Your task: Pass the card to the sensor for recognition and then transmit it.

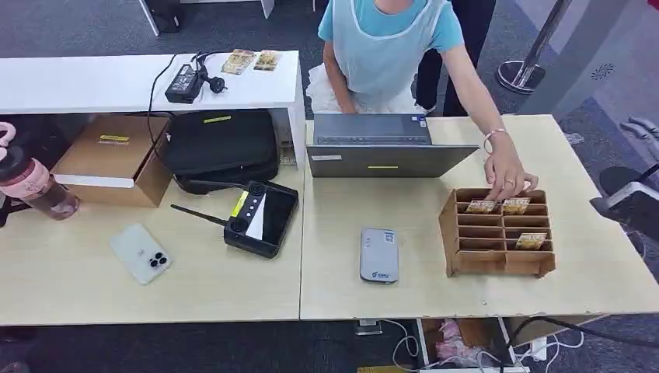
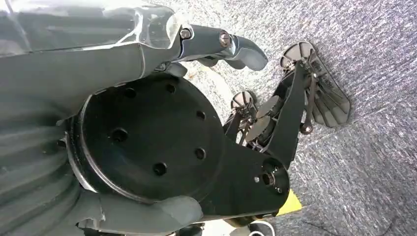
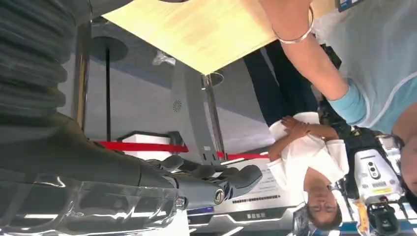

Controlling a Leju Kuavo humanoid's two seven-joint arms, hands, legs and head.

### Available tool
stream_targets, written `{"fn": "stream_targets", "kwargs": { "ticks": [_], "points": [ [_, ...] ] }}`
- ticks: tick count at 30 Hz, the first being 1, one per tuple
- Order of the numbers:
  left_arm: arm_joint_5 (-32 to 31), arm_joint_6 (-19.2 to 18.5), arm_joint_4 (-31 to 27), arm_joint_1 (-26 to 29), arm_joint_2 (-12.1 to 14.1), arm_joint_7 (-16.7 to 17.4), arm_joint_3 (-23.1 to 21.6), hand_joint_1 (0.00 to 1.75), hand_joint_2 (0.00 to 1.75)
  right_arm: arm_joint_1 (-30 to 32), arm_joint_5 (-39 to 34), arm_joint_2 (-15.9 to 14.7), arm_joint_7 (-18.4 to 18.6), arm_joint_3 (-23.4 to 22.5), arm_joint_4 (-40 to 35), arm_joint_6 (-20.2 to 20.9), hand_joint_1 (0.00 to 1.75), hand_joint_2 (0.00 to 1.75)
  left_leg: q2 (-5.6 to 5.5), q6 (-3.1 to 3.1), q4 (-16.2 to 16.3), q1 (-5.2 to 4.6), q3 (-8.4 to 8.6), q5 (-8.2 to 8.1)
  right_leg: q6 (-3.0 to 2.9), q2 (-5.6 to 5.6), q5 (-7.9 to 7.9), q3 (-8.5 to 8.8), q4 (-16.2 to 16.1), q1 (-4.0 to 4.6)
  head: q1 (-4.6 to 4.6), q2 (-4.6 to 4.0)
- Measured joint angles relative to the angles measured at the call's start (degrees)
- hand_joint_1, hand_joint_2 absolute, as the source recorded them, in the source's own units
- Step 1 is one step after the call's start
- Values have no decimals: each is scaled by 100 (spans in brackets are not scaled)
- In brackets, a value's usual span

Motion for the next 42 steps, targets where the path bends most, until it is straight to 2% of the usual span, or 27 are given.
{"fn": "stream_targets", "kwargs": {
  "ticks": [10,29,36,42],
  "points": [
    [-20,-44,0,2,7,11,0,0,175,287,-85,-94,24,-122,-195,-57,0,175,1,0,0,0,0,0,0,1,0,0,0,0,0,0],
    [-6,-46,0,1,7,11,0,0,175,169,37,-87,76,-94,-186,-55,0,175,0,0,0,0,1,0,0,-1,0,0,0,0,2,0],
    [-107,-151,0,7,28,35,0,0,175,639,77,-76,83,-339,-461,-94,0,175,-1,0,0,0,-2,-1,0,-1,0,0,0,0,2,0],
    [-140,-166,0,7,48,63,-2,0,175,788,173,-22,79,-507,-555,-98,0,175,2,0,0,0,1,0,0,1,0,0,0,0,2,0]
  ]
}}
